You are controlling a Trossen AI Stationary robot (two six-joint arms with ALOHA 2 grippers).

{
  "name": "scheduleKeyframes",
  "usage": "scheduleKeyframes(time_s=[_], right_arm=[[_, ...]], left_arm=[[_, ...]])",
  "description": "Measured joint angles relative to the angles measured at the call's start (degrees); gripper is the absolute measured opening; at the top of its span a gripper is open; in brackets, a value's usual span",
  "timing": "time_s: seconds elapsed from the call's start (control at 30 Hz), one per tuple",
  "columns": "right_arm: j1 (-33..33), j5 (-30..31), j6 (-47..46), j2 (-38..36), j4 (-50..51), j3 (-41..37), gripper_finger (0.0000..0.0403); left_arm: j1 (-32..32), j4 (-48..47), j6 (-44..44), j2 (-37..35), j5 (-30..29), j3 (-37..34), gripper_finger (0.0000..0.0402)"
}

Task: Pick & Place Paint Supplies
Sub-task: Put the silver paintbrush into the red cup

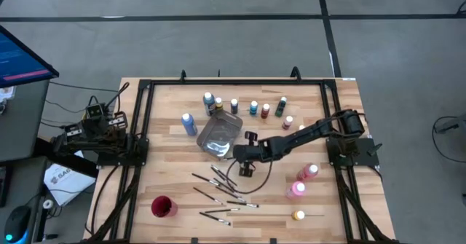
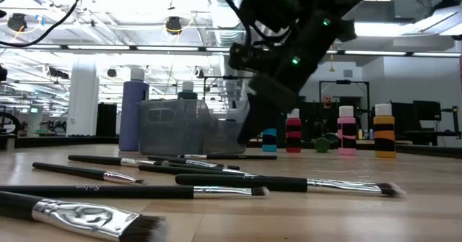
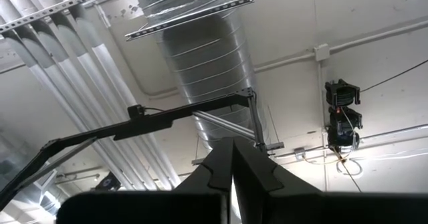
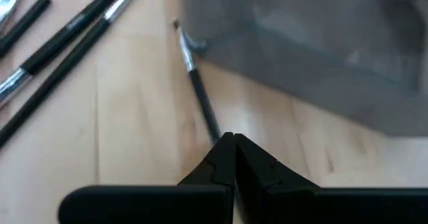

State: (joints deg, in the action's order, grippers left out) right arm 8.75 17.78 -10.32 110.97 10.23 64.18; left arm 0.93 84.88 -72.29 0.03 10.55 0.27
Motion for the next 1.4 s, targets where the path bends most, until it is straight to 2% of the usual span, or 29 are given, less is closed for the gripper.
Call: scheduleKeyframes(time_s=[0.43, 0.7, 1.1, 1.23, 1.4], right_arm=[[-0.7, -2.0, -4.6, 0.0, -6.2, -5.5, 0.0], [4.7, -2.8, -10.4, -0.1, -6.0, -6.1, 0.0], [14.8, -3.8, -24.5, -0.1, -5.6, -6.1, 0.0], [17.1, -4.5, -28.6, -0.4, -1.7, -3.9, 0.0], [17.1, -4.8, -32.4, -0.3, 4.8, 4.9, 0.0]], left_arm=[[0.0, 0.0, 0.0, 0.0, 0.0, 0.0, 0.0003], [0.0, 0.0, 0.0, 0.0, 0.0, 0.0, 0.0003], [0.0, 0.0, 0.0, 0.0, 0.0, 0.0, 0.0003], [0.0, 0.0, 0.0, 0.0, 0.0, 0.0, 0.0003], [0.0, 0.0, 0.0, 0.0, 0.0, 0.0, 0.0003]])
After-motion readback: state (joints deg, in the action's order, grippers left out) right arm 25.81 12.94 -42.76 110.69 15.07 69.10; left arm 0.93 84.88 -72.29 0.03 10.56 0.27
